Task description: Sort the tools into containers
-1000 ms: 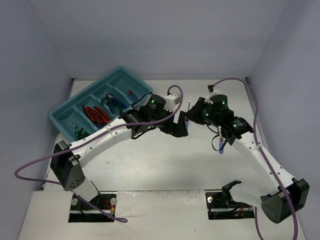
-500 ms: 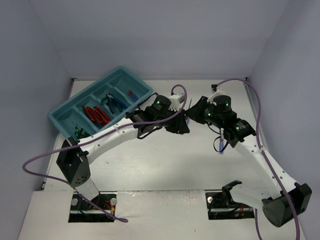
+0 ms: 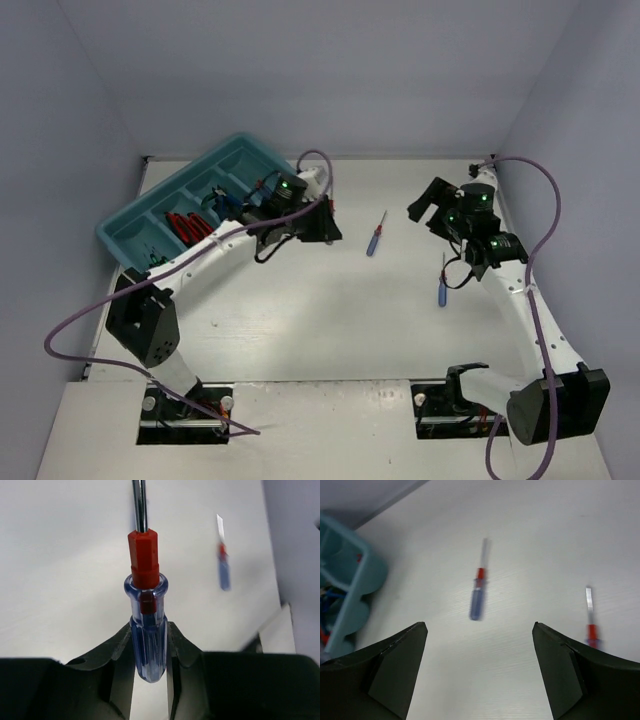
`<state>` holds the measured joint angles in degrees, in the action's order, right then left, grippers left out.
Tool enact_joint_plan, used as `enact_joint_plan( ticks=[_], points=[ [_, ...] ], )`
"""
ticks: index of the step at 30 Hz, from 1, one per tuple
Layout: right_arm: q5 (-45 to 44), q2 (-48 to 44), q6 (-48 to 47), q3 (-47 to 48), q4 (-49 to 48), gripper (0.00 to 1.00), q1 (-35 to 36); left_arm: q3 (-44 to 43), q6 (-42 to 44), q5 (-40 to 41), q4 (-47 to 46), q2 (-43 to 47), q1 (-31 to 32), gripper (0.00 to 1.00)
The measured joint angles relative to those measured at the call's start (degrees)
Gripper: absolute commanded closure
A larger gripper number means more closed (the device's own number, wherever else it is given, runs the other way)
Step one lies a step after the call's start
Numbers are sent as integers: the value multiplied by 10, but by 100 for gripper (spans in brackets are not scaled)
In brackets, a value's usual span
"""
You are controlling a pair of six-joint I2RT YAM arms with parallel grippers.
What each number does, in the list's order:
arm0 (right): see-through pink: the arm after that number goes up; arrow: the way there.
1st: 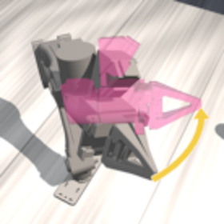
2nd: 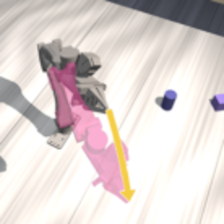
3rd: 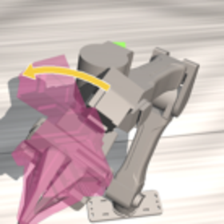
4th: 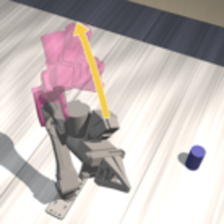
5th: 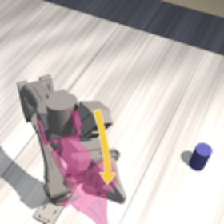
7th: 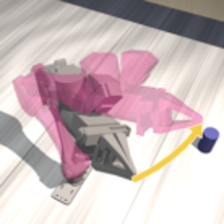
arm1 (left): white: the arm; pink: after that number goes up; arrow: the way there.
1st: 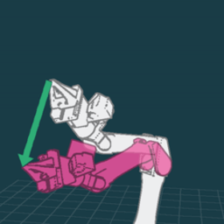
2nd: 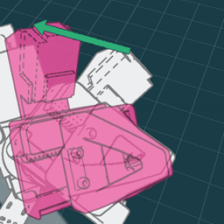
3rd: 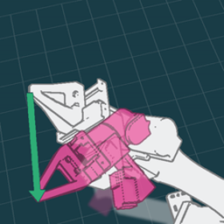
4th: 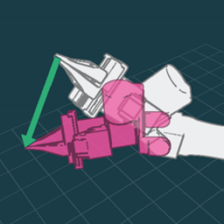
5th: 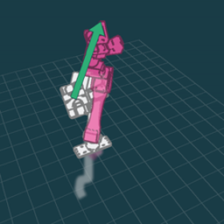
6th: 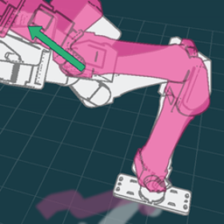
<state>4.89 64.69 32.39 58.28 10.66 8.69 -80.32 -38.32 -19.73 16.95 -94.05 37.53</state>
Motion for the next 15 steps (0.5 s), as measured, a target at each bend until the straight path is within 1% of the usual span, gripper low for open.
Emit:
enact_joint_plan(
  ticks=[3, 6, 8, 9, 10, 11, 12, 13, 15],
  points=[
    [-33, 4, -40, -2, 26, 16, -40, -25, -6, 11, 29, -23, -80, 100],
    [-48, 3, -61, -25, 41, 16, -56, -92, -9, 33, 56, -79, -152, 100],
    [-50, 1, -70, -51, 49, 16, -57, -144, -9, 41, 73, -123, -189, 98],
    [-51, -2, -72, -65, 54, 16, -57, -172, -10, 44, 79, -148, -206, 95],
    [-51, -4, -74, -78, 62, 16, -57, -198, -11, 46, 84, -172, -220, 90],
    [-52, -7, -77, -88, 70, 16, -57, -222, -12, 47, 88, -195, -233, 87],
    [-53, -10, -81, -97, 78, 16, -57, -249, -13, 49, 100, -221, -245, 80],
    [-56, -14, -85, -104, 85, 16, -57, -279, -14, 50, 114, -248, -255, 66],
    [-61, -22, -89, -110, 96, 16, -57, -333, -16, 53, 130, -300, -270, 46]
  ],
)
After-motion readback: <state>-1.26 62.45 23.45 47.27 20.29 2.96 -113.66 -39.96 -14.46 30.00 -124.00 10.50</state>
